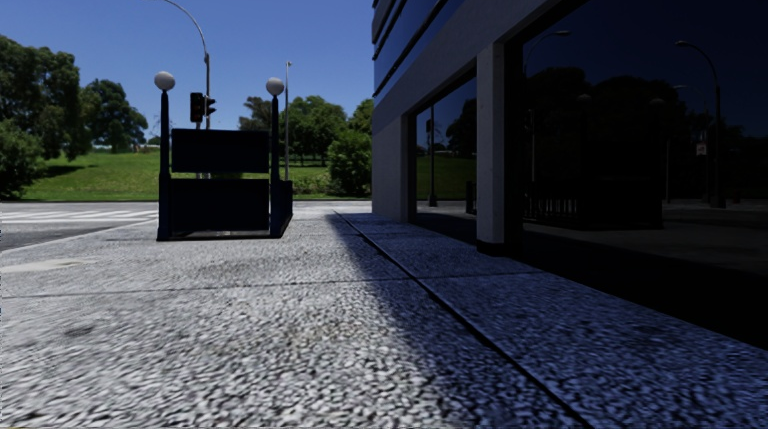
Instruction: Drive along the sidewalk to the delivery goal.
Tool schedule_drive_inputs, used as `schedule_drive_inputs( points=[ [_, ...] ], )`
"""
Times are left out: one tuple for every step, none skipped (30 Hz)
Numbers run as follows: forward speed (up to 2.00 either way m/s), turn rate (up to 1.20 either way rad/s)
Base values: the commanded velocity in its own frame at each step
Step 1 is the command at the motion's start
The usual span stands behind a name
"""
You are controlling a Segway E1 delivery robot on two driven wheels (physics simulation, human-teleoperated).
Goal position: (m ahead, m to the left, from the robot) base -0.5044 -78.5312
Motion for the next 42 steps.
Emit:
schedule_drive_inputs(
  points=[
    [0.0,-0.71],
    [0.0,-0.71],
    [0.0,-0.71],
    [0.0,-0.7],
    [0.0,-0.7],
    [0.0,-0.7],
    [0.0,-0.7],
    [0.0,-0.7],
    [0.0,-0.7],
    [0.0,-0.7],
    [0.0,-0.7],
    [0.0,-0.7],
    [0.0,-0.7],
    [0.0,-0.7],
    [0.0,-0.7],
    [0.0,-0.7],
    [0.0,-0.7],
    [0.0,-0.7],
    [0.0,-0.7],
    [0.0,-0.7],
    [0.0,-0.7],
    [0.0,-0.7],
    [0.0,-0.7],
    [0.0,-0.7],
    [0.0,-0.7],
    [0.0,-0.7],
    [0.0,-0.67],
    [0.0,-0.24],
    [0.0,-0.07],
    [0.0,-0.07],
    [0.0,0.0],
    [0.0,0.0],
    [0.0,0.0],
    [0.0,0.0],
    [0.0,0.0],
    [0.0,0.0],
    [0.0,0.0],
    [0.0,0.0],
    [0.0,0.0],
    [0.0,0.0],
    [0.0,0.0],
    [0.0,0.0]
  ],
)
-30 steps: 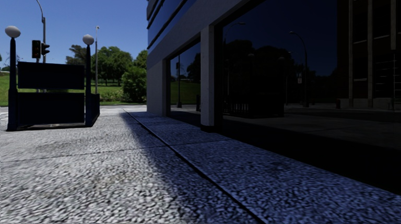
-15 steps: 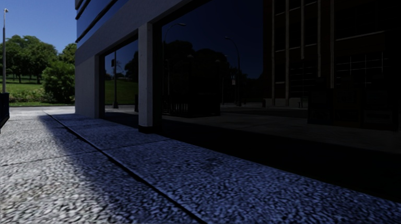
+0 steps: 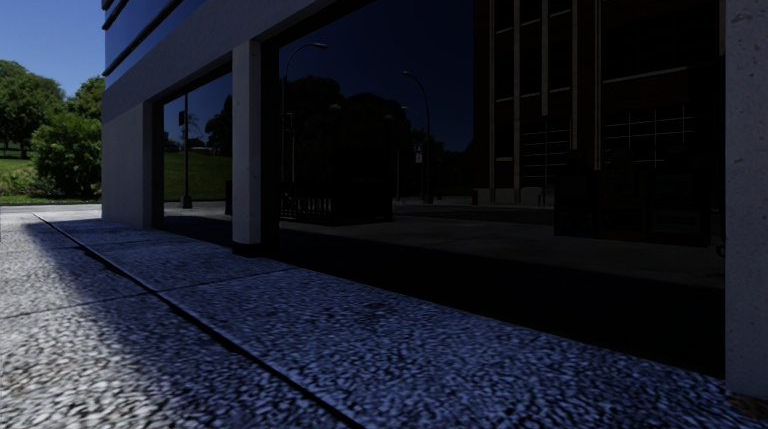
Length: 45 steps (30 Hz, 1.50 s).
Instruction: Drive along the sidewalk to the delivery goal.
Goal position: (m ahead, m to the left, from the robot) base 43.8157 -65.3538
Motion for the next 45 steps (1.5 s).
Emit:
schedule_drive_inputs(
  points=[
    [0.0,0.0],
    [0.0,0.0],
    [0.0,0.0],
    [0.0,0.0],
    [0.0,0.0],
    [0.0,0.0],
    [0.0,0.0],
    [0.0,0.06],
    [0.0,0.15],
    [0.0,0.18],
    [0.0,0.18],
    [0.0,0.19],
    [0.0,0.19],
    [0.0,0.19],
    [0.0,0.2],
    [0.0,0.2],
    [0.0,0.2],
    [0.0,0.2],
    [0.0,0.2],
    [0.0,0.2],
    [0.0,0.17],
    [0.0,0.17],
    [0.0,0.16],
    [0.0,0.19],
    [0.7,0.23],
    [0.7,0.23],
    [0.87,0.25],
    [0.92,0.28],
    [0.92,0.28],
    [1.02,0.29],
    [1.08,0.3],
    [1.18,0.3],
    [1.18,0.3],
    [1.23,0.33],
    [1.27,0.4],
    [1.3,0.42],
    [1.3,0.42],
    [1.38,0.42],
    [1.43,0.42],
    [1.46,0.42],
    [1.47,0.42],
    [1.47,0.42],
    [1.53,0.42],
    [1.62,0.42],
    [1.71,0.42]
  ],
)
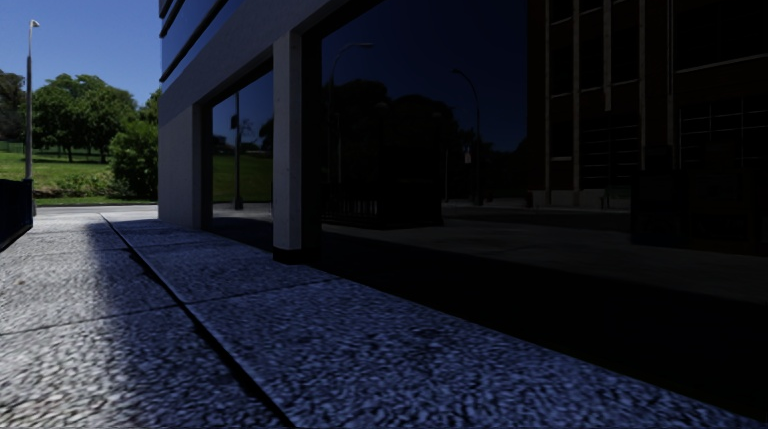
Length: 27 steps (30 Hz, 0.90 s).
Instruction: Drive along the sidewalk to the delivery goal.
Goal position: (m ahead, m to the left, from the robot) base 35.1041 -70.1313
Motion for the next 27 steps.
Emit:
schedule_drive_inputs(
  points=[
    [1.71,0.42],
    [1.75,0.42],
    [1.76,0.42],
    [1.76,0.42],
    [1.76,0.42],
    [1.76,0.42],
    [1.76,0.42],
    [1.76,0.42],
    [1.77,0.42],
    [1.77,0.42],
    [1.77,0.42],
    [1.77,0.42],
    [1.78,0.42],
    [1.8,0.42],
    [1.81,0.42],
    [1.81,0.42],
    [1.81,0.42],
    [1.81,0.42],
    [1.81,0.46],
    [1.81,0.46],
    [1.81,0.53],
    [1.81,0.58],
    [1.81,0.58],
    [1.81,0.61],
    [1.81,0.61],
    [1.81,0.62],
    [1.81,0.62]
  ],
)
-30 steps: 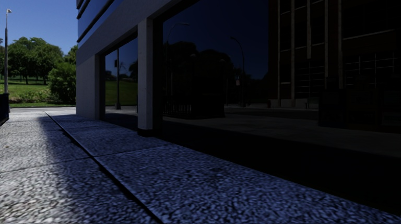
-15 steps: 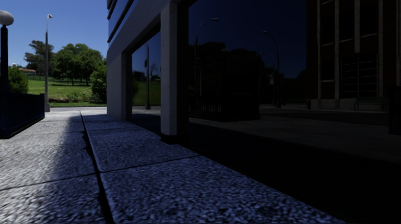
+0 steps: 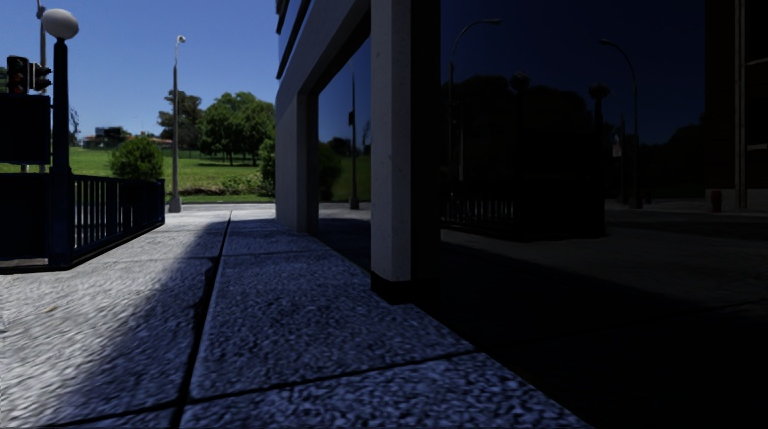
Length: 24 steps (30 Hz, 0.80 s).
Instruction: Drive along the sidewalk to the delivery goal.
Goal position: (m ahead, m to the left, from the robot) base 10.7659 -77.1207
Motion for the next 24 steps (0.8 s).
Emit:
schedule_drive_inputs(
  points=[
    [1.81,0.62],
    [1.81,0.62],
    [1.81,0.62],
    [1.81,0.62],
    [1.81,0.62],
    [1.81,0.62],
    [1.81,0.62],
    [1.81,0.62],
    [1.81,0.62],
    [1.81,0.62],
    [1.81,0.62],
    [1.81,0.62],
    [1.81,0.61],
    [1.81,0.59],
    [1.81,0.59],
    [1.81,0.56],
    [1.81,0.54],
    [1.81,0.51],
    [1.81,0.51],
    [1.81,0.5],
    [1.81,0.49],
    [1.81,0.49],
    [1.81,0.49],
    [1.81,0.49]
  ],
)
